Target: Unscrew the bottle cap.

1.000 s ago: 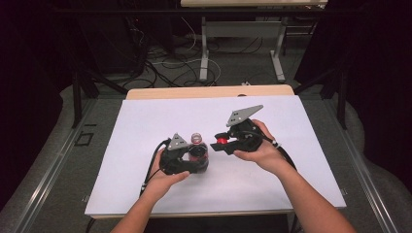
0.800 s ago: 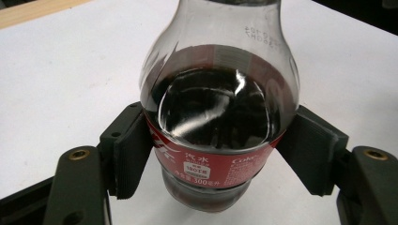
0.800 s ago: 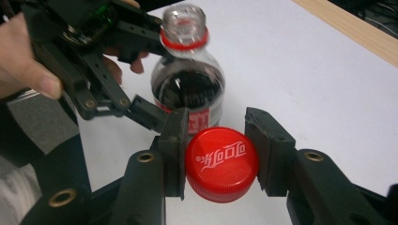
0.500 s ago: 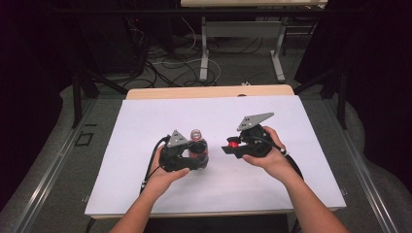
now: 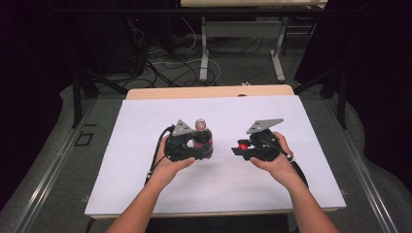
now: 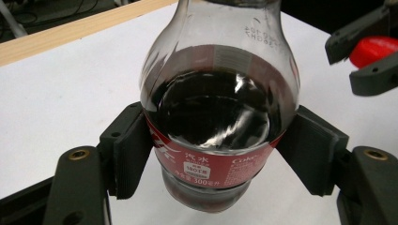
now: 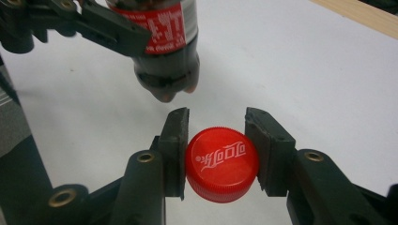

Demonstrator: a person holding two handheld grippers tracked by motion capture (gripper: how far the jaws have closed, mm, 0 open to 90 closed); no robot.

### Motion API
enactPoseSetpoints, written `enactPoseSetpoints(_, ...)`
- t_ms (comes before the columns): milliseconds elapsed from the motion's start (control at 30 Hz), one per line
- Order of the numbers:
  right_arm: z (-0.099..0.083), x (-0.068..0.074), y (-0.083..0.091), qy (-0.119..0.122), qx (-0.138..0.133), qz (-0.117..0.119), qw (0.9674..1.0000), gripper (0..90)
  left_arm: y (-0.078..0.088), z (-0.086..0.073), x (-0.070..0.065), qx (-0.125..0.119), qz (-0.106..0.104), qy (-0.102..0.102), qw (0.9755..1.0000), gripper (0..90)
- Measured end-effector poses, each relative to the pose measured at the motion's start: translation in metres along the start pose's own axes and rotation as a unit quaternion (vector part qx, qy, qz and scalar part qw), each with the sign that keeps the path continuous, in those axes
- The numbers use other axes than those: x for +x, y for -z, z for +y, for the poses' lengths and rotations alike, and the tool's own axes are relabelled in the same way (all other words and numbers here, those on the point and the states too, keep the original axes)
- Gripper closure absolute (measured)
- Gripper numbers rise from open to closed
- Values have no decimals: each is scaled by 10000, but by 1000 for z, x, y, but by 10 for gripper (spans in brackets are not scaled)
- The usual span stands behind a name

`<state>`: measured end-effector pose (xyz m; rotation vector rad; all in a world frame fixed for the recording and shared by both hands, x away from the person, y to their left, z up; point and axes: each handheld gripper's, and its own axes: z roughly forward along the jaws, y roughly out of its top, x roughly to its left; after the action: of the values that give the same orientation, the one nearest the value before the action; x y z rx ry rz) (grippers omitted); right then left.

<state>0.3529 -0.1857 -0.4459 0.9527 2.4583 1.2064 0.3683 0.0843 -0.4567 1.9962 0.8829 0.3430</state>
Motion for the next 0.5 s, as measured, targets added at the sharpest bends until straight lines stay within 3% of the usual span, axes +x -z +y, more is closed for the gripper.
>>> enactPoseSetpoints(167, -8, -7, 2, -92, 62, -212, 9997, 606, -12, 12, 7, 53, 108, 5, 9999, 303)
enactPoseSetpoints(333, -15, -12, 3, -234, -13, -270, 9994, 606, -28, 19, 17, 36, 147, 114, 9998, 302)
enactPoseSetpoints(500, -21, -15, 3, -278, 14, -316, 9991, 606, -47, 24, 24, 12, 338, 173, 9993, 303)
